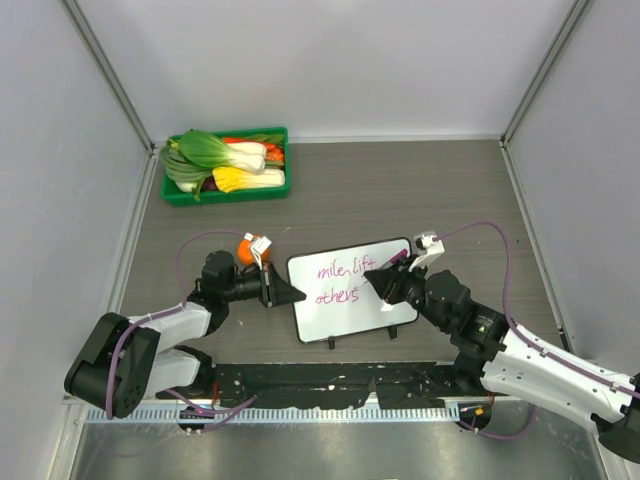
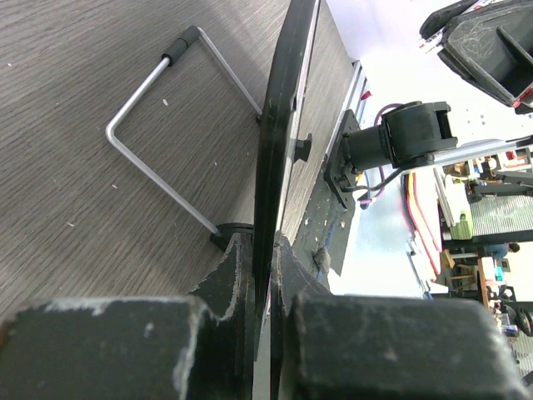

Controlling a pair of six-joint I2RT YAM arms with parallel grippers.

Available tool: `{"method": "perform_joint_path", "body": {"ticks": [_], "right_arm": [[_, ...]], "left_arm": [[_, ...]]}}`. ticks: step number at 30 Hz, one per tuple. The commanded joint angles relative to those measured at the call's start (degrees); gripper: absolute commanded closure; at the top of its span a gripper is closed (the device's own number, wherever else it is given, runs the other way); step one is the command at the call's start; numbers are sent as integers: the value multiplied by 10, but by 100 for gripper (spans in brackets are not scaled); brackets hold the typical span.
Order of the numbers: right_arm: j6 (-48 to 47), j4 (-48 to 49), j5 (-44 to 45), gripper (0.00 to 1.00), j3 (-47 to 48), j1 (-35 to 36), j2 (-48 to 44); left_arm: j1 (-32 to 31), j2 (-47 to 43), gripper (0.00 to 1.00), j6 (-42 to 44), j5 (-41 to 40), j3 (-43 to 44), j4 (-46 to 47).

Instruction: Write a sentence on the whiteboard

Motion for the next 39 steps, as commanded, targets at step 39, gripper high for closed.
{"method": "perform_joint_path", "body": {"ticks": [39], "right_arm": [[6,-33,103,99,-59,-2,9]], "left_arm": [[5,17,100,44,-68,-4,-20]]}}
